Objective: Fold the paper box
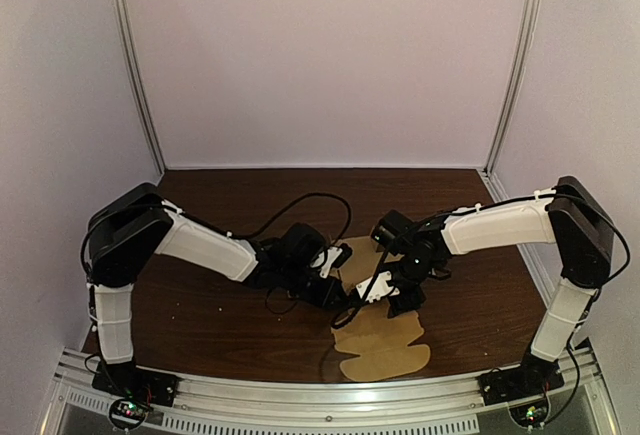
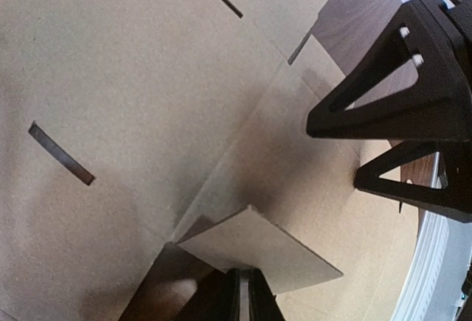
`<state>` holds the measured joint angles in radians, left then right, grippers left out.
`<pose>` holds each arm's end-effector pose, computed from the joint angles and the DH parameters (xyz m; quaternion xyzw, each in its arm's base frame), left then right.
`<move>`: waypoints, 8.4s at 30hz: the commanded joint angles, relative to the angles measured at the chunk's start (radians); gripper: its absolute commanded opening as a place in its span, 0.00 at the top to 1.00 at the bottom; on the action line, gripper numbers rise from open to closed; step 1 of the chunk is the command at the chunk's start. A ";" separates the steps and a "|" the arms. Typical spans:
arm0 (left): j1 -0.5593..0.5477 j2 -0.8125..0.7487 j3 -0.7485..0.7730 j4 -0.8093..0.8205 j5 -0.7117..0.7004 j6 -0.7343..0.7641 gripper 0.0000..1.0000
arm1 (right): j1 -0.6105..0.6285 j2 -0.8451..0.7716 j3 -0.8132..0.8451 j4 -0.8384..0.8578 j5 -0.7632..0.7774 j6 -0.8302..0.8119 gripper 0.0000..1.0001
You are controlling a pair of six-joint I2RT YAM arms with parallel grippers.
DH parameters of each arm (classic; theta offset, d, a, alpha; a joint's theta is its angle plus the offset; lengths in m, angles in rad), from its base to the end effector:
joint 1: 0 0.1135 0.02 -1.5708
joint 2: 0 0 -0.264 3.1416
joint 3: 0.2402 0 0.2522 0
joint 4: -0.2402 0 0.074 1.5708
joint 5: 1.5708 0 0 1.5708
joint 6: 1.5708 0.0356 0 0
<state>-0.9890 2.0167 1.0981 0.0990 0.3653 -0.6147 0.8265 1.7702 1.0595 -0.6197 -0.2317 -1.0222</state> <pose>0.2111 -0.3440 0.1150 0.2357 0.8864 -0.3767 0.1294 0.2128 0.2431 0.1524 -0.7955 0.5829 0.1026 0.1297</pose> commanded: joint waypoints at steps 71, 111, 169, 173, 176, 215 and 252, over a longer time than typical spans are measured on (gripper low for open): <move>0.062 0.415 0.487 -0.826 0.069 0.462 1.00 | -0.106 -0.224 -0.154 -0.048 0.071 -0.277 0.28; 0.090 0.448 0.574 -0.909 0.121 0.543 1.00 | 0.020 -0.190 -0.131 0.160 0.131 -0.291 0.58; 0.212 0.351 1.073 -0.961 -0.261 0.283 0.59 | -0.661 -0.011 0.232 -0.194 -0.557 0.747 0.43; 0.208 0.414 1.115 -0.926 -0.134 0.290 0.55 | -0.660 -0.023 0.216 -0.188 -0.547 0.733 0.43; 0.201 0.431 1.114 -0.885 -0.102 0.288 0.53 | -0.660 -0.025 0.208 -0.181 -0.550 0.734 0.43; 0.185 0.333 0.984 -0.579 -0.335 0.068 1.00 | -0.658 -0.070 0.202 -0.186 -0.607 0.795 0.43; 0.219 -0.116 0.299 -0.105 -0.581 -0.492 1.00 | -0.428 -0.006 0.083 0.128 -0.608 1.161 0.36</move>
<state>-0.7776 1.9285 1.4242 -0.0784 -0.2268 -1.0813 0.3836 1.7321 1.1023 -0.4885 -0.8581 0.1585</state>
